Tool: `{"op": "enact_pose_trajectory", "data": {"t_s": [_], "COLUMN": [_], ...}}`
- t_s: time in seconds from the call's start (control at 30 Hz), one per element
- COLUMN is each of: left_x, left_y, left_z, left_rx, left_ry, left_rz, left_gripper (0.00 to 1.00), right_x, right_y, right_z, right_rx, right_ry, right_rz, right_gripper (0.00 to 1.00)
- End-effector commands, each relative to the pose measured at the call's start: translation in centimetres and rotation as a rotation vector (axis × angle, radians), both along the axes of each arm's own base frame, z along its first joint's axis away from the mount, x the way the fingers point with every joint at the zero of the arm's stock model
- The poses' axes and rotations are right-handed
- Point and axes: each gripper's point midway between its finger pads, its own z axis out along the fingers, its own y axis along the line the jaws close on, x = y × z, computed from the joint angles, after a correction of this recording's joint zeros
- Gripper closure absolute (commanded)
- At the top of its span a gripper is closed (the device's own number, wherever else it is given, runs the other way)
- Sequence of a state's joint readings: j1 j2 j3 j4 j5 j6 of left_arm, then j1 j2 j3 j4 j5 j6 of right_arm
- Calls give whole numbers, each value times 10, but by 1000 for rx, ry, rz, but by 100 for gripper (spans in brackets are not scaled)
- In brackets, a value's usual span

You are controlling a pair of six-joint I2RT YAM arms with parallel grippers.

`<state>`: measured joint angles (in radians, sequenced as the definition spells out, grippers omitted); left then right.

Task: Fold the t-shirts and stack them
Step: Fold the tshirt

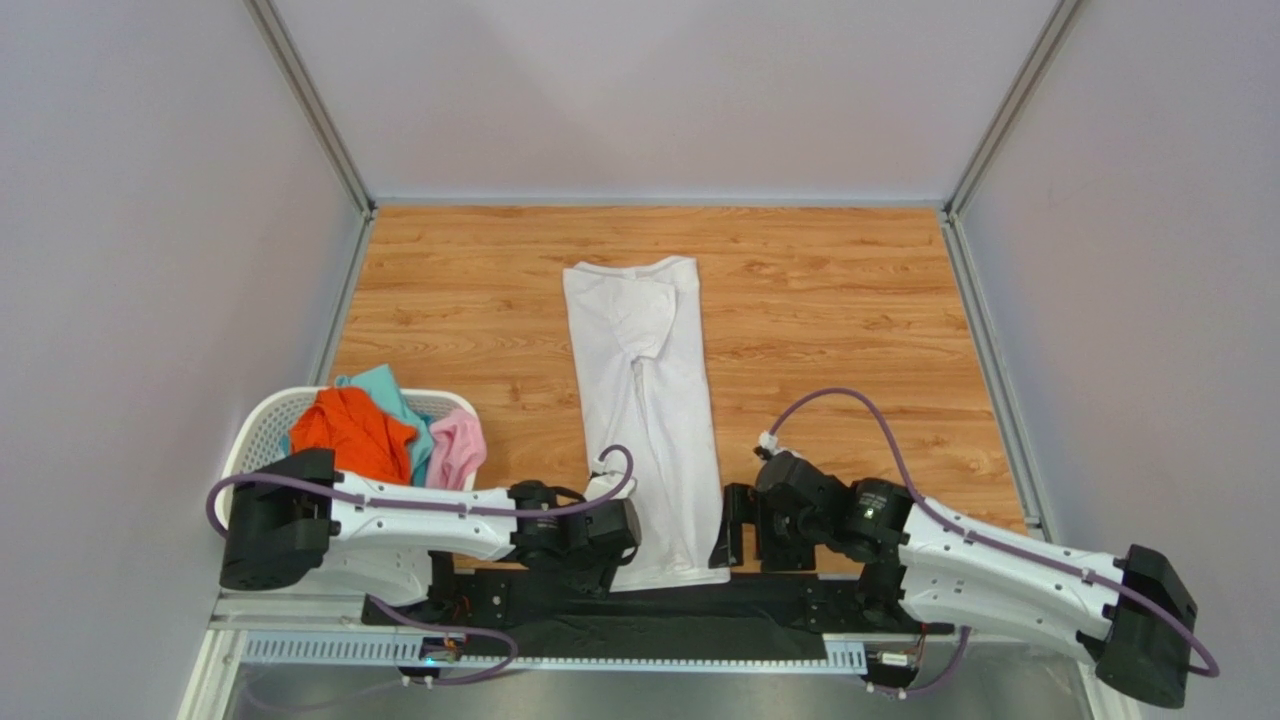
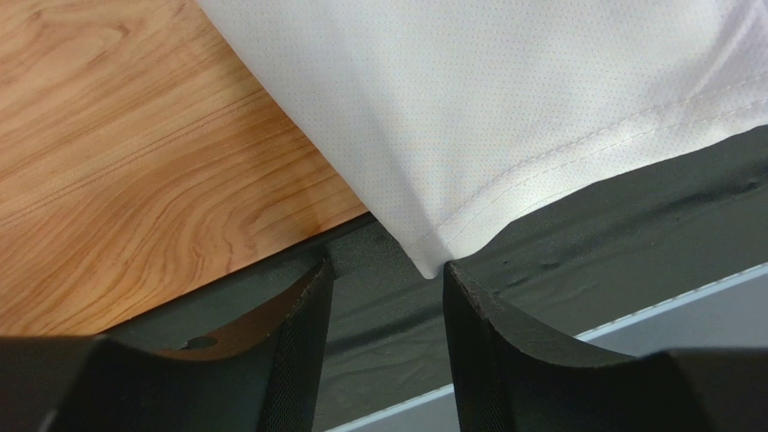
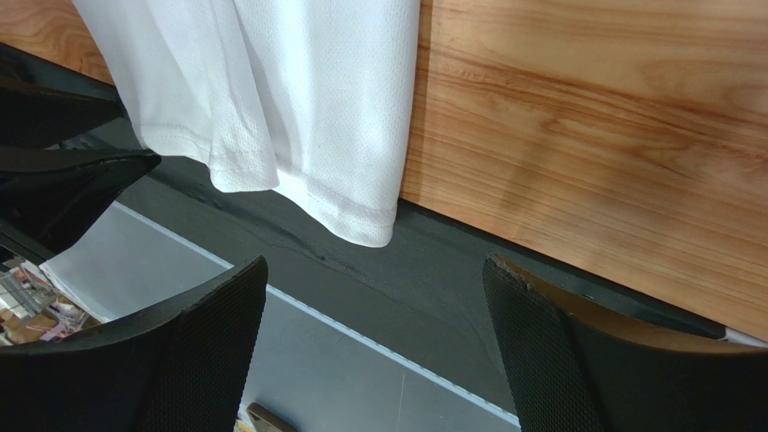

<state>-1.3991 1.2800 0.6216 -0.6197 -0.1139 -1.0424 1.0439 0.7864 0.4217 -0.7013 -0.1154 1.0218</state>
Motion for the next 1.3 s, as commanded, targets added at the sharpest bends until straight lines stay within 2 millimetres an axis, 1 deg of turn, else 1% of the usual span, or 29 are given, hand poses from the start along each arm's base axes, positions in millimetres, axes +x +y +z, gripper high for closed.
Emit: {"op": "enact_pose_trajectory", "data": {"t_s": [0.0, 0.03, 0.13, 0.17, 0.23, 0.27, 0.3, 0.33, 0.4, 0.43, 0.5, 0.53, 0.57, 0.6, 0.67, 0.7, 0.73, 0.8, 0.83, 0.87, 0.9, 0.97, 1.1, 1.13, 1.17, 1.2, 1.23, 1.27], "left_x": [-3, -3, -6, -7, -6, -5, -5, -4, -3, -3, -3, -3, -4, -4, -4, -4, -4, -4, -4, -4, -3, -2, -2, 1, 3, 5, 12, 15], "left_y": [-33, -33, -28, -27, -23, -24, -24, -26, -30, -31, -31, -30, -31, -31, -29, -29, -28, -27, -26, -24, -23, -17, -11, -14, -11, -12, -17, -16], "left_z": [5, 4, -5, -7, -11, -11, -11, -10, -9, -8, -8, -8, -8, -7, -9, -8, -8, -9, -9, -7, -6, -4, 4, 13, 16, 20, 30, 34], "left_rx": [-139, -139, -113, -111, -101, -109, -110, -114, -129, -133, -135, -133, -135, -141, -140, -141, -141, -141, -143, -144, -143, -148, -163, -186, -175, -186, -211, -210], "left_ry": [23, 25, 43, 48, 47, 44, 41, 38, 35, 34, 34, 39, 41, 45, 46, 45, 47, 47, 44, 45, 42, 38, 25, 6, -7, -25, -55, -71], "left_rz": [23, 30, 51, 54, 67, 75, 75, 73, 74, 75, 83, 85, 89, 95, 101, 102, 107, 119, 126, 132, 140, 159, 140, 136, 130, 125, 134, 129], "left_gripper": [44, 45, 53, 59, 66, 70, 72, 76, 81, 83, 91, 94, 100, 100, 100, 100, 100, 100, 100, 100, 100, 100, 100, 100, 100, 100, 100, 100], "right_x": [3, 3, 2, 2, 0, -1, -1, -2, -4, -4, -5, -5, -4, -4, -6, -8, -8, -9, -8, -4, -4, -2, 3, 6, 9, 12, 21, 24], "right_y": [15, 17, 21, 24, 26, 26, 27, 28, 29, 29, 33, 33, 35, 35, 38, 38, 39, 35, 34, 32, 27, 21, 25, 26, 29, 35, 36, 38], "right_z": [3, 2, -2, -2, -6, -9, -11, -13, -17, -18, -19, -20, -19, -21, -20, -22, -23, -26, -27, -28, -27, -25, -10, -7, -2, 9, 13, 18], "right_rx": [46, 45, 37, 43, 34, 27, 19, 14, 3, 2, 8, 8, 11, 5, 19, 16, 14, 3, -2, -12, -27, -51, -1, 5, 18, 44, 38, 42], "right_ry": [-16, -14, -10, -11, -3, 1, 5, 10, 15, 19, 20, 20, 15, 18, 22, 27, 30, 37, 34, 14, 13, -4, -49, -66, -83, -100, -148, -166], "right_rz": [-23, -19, -5, 2, 13, 16, 22, 24, 31, 32, 37, 39, 40, 40, 51, 56, 57, 39, 29, 13, 4, -4, 6, 2, 6, 11, 4, 3], "right_gripper": [10, 10, 12, 12, 15, 16, 18, 19, 21, 24, 27, 31, 34, 41, 49, 58, 63, 77, 86, 89, 95, 100, 100, 100, 100, 100, 100, 100]}}
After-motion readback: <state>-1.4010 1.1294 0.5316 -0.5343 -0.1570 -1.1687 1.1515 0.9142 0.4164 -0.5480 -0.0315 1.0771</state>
